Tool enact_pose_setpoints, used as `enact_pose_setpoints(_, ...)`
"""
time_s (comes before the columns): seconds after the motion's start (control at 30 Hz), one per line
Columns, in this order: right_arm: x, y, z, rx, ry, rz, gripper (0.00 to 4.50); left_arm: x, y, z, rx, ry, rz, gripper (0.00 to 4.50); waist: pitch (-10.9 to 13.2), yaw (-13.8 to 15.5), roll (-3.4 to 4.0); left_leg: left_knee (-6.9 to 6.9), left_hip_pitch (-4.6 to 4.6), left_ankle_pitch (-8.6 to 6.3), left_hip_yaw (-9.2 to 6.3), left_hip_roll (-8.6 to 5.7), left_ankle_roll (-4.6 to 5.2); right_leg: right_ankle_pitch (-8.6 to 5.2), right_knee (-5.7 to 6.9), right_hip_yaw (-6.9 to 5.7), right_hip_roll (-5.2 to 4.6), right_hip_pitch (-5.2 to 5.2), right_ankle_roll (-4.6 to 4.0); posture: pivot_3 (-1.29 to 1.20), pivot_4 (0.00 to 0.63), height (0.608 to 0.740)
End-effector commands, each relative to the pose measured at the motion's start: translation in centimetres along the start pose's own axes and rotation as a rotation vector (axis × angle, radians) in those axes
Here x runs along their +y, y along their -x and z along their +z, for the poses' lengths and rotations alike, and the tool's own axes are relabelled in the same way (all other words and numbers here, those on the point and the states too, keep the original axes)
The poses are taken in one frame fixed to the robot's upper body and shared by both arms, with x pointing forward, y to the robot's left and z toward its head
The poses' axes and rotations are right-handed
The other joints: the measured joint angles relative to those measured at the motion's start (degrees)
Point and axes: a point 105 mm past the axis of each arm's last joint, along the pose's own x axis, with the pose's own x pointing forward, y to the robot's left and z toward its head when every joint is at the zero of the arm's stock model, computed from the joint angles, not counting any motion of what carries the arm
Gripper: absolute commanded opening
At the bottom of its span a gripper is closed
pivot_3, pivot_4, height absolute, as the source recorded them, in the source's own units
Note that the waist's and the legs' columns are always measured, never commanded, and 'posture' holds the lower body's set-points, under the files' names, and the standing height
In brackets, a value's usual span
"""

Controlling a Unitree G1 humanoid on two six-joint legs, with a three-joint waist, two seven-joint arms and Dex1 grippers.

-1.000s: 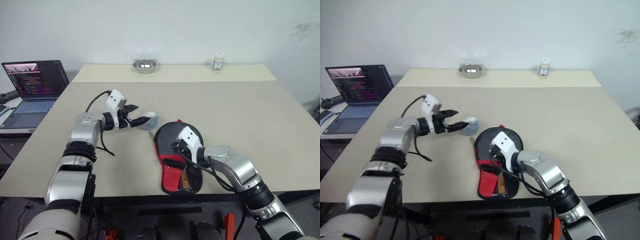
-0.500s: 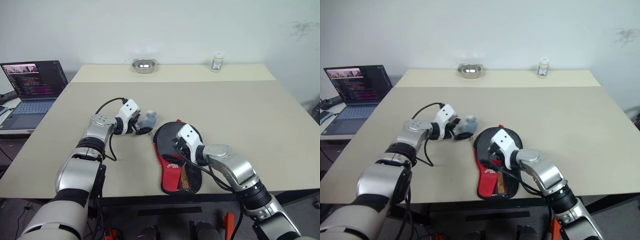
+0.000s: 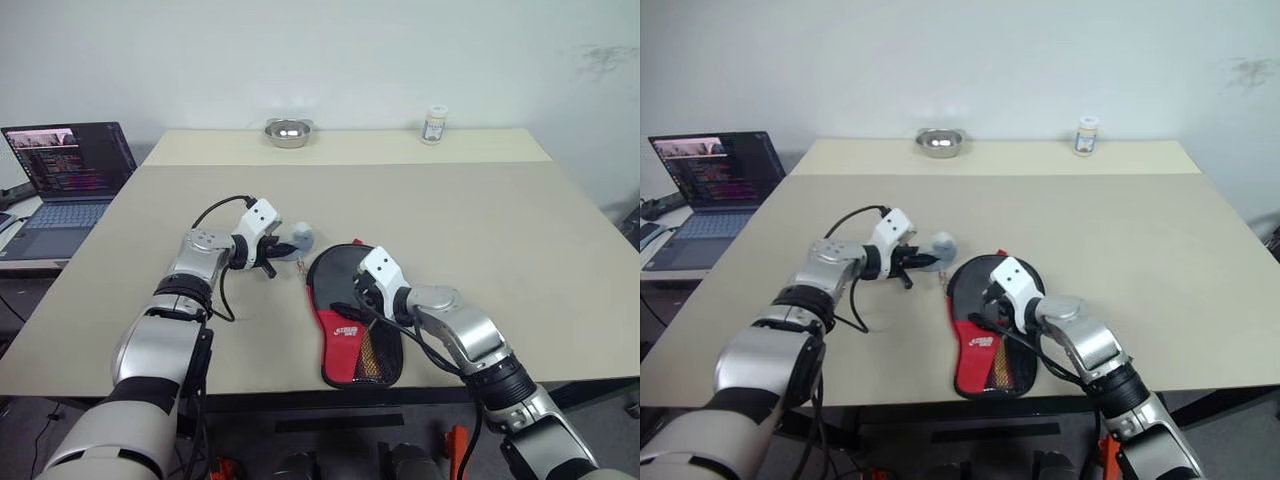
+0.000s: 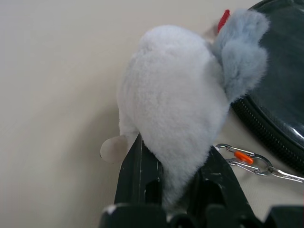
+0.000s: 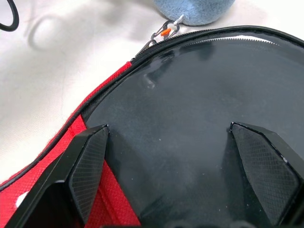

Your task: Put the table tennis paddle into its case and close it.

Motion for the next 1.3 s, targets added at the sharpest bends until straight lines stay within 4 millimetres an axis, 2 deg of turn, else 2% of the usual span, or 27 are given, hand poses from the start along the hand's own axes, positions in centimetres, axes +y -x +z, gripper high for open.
enact_pose_setpoints(0.03,0.5,-0.5,-2.1,0.093,-0.024,0.020,4.50,0.5,-1.0,1.7,0.043,-0.133,0.071,0.29,-0.05,0.10,-0.05,0.00,0.04,-0.01,-0.01,0.00,0.02,0.00,0.01,-0.01,0.00,0.04,0.00,0.00,0.150,0.740)
enact_pose_setpoints(0.13,0.8,-0.5,-2.9,0.127,-0.030,0.044,4.50,1.1,-1.9,2.2,0.115,-0.238,0.162,0.29,-0.17,0.20,-0.14,0.00,0.17,-0.01,-0.01,-0.01,0.03,0.02,0.06,-0.01,0.00,0.16,0.04,0.00,0.150,0.740)
enact_pose_setpoints(0.2,1.2,-0.5,-3.7,0.161,-0.025,0.069,4.50,1.5,-2.7,3.4,0.157,-0.359,0.245,0.29,-0.17,0.29,-0.14,-0.01,0.49,-0.01,-0.02,-0.01,0.03,0.04,0.04,-0.02,0.00,0.45,0.06,0.00,0.150,0.740)
enact_pose_setpoints(0.27,1.4,-0.5,-4.4,0.191,-0.020,0.084,4.50,1.8,-3.3,5.1,0.182,-0.498,0.317,0.29,-0.18,0.30,-0.18,-0.03,0.85,-0.02,-0.08,-0.01,0.05,0.02,-0.07,-0.09,0.03,0.91,0.12,0.00,0.150,0.740)
enact_pose_setpoints(0.4,1.9,-0.5,-5.3,0.234,-0.015,0.104,4.50,2.1,-3.8,8.7,0.178,-0.731,0.420,0.29,-0.19,0.17,-0.20,-0.02,0.85,-0.01,-0.06,0.00,0.05,0.05,-0.08,-0.05,0.04,0.90,0.18,0.00,0.150,0.740)
enact_pose_setpoints(0.57,3.0,0.1,-6.6,0.282,-0.014,0.152,4.50,0.8,-4.9,12.4,0.130,-0.988,0.466,0.29,-0.19,0.07,-0.19,-0.09,0.79,-0.02,-0.01,0.00,0.05,0.05,-0.17,-0.01,0.04,0.79,0.18,0.00,0.150,0.740)
enact_pose_setpoints(0.67,3.7,0.4,-7.3,0.302,-0.015,0.173,4.50,-0.7,-5.9,14.0,0.083,-1.094,0.463,0.29,-0.19,0.16,-0.20,-0.09,0.74,-0.02,-0.01,0.00,0.06,0.05,-0.22,-0.02,0.04,0.77,0.19,0.00,0.150,0.740)
enact_pose_setpoints(0.8,4.6,0.6,-7.5,0.310,-0.017,0.191,4.50,-4.7,-7.9,16.5,-0.038,-1.252,0.406,0.29,-0.20,0.35,-0.22,-0.09,0.73,-0.02,-0.03,-0.01,0.06,0.04,-0.23,-0.06,0.02,0.81,0.20,0.00,0.150,0.740)
enact_pose_setpoints(0.93,4.9,0.7,-7.5,0.312,-0.019,0.196,4.50,-8.0,-9.2,18.4,-0.149,-1.271,0.355,0.29,-0.20,0.39,-0.22,-0.10,0.71,-0.03,-0.03,-0.02,0.06,0.01,-0.26,-0.06,0.00,0.82,0.26,0.00,0.150,0.740)
enact_pose_setpoints(1.07,5.0,0.8,-7.5,0.313,-0.022,0.192,4.50,-9.9,-9.9,18.8,-0.203,-1.241,0.307,0.29,-0.20,0.39,-0.22,-0.12,0.71,-0.03,-0.02,-0.02,0.06,-0.05,-0.28,-0.06,-0.01,0.81,0.34,0.00,0.150,0.740)
enact_pose_setpoints(1.3,5.0,0.8,-7.5,0.312,-0.025,0.187,4.50,-13.0,-10.9,18.5,-0.264,-1.134,0.170,0.29,-0.21,0.38,-0.21,-0.12,0.70,-0.04,-0.03,-0.04,0.07,-0.06,-0.34,-0.06,-0.03,0.82,0.35,0.00,0.150,0.740)
